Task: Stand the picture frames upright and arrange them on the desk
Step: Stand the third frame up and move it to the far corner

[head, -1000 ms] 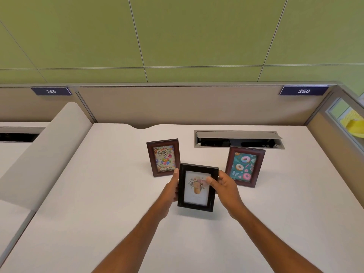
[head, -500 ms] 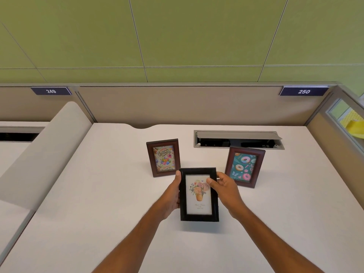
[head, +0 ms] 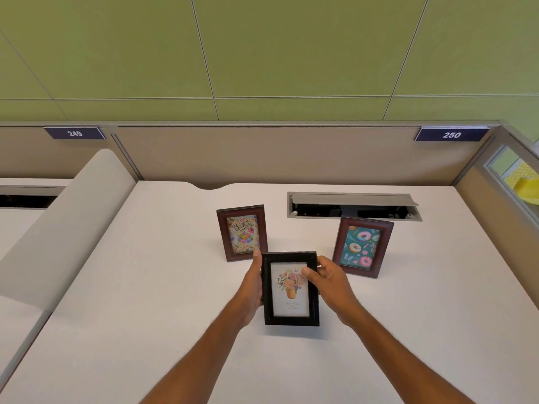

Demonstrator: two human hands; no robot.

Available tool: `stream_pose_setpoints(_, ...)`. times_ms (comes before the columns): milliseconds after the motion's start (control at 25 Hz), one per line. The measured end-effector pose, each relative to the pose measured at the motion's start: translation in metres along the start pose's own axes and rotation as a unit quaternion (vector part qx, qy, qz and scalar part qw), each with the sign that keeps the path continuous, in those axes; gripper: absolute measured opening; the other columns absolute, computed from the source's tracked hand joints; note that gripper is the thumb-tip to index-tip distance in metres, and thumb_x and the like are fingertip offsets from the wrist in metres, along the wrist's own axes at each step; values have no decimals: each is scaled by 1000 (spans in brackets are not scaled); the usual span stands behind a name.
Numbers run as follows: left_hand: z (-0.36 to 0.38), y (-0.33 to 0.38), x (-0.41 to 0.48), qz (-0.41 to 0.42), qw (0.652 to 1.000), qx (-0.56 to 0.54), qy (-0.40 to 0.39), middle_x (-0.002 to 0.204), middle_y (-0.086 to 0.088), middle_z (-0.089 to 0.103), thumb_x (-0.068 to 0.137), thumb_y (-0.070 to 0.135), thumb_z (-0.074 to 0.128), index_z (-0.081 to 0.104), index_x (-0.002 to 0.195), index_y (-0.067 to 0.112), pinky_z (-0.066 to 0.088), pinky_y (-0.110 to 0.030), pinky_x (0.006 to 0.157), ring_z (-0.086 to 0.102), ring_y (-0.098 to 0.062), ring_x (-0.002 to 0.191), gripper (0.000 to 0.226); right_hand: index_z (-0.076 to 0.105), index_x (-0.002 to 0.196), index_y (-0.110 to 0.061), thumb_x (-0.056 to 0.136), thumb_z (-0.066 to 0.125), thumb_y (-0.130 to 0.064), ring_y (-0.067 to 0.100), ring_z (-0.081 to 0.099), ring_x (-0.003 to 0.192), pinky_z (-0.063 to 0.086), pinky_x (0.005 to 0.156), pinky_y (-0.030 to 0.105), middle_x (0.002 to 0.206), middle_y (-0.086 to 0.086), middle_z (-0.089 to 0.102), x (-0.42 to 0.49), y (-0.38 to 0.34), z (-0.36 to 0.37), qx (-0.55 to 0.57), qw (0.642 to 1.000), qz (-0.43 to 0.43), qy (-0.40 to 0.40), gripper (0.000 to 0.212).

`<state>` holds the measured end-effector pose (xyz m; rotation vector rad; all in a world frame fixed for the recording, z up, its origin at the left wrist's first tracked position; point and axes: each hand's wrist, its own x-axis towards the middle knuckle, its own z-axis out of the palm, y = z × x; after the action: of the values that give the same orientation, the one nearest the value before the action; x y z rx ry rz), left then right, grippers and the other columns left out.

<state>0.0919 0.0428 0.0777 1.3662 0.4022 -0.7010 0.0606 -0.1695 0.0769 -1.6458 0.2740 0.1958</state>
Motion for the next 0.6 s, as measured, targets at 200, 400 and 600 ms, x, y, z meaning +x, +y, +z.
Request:
stream_pose_setpoints(200, 6, 2, 2, 30, 999, -4, 44, 115, -3, 85, 93, 89, 31, 74, 131, 30, 57, -51, 109, 81, -24, 111, 82, 67, 132, -27, 106, 66, -23, 12, 74, 121, 65, 100, 40, 128, -8, 79, 2, 6, 0, -7, 1000, -4, -20, 26)
stream_pose_setpoints(400, 3, 0, 15, 52, 998, 12, 33, 114, 4, 85, 89, 79, 56, 72, 133, 32, 43, -57, 124, 73, -26, 123, 66, 66, 129, -27, 108, 63, -20, 16, 69, 126, 63, 101, 37, 131, -5, 76, 4, 15, -6, -40, 999, 1, 6, 22)
stream_pose_setpoints(600, 6, -4, 22, 67, 998, 7, 16, 91, 27, 83, 81, 70, 56, 66, 131, 34, 36, -56, 128, 68, -14, 117, 62, 65, 131, -21, 109, 61, -17, 18, 67, 126, 64, 91, 28, 132, -2, 75, 9, 21, -11, -66, 998, 4, 16, 23)
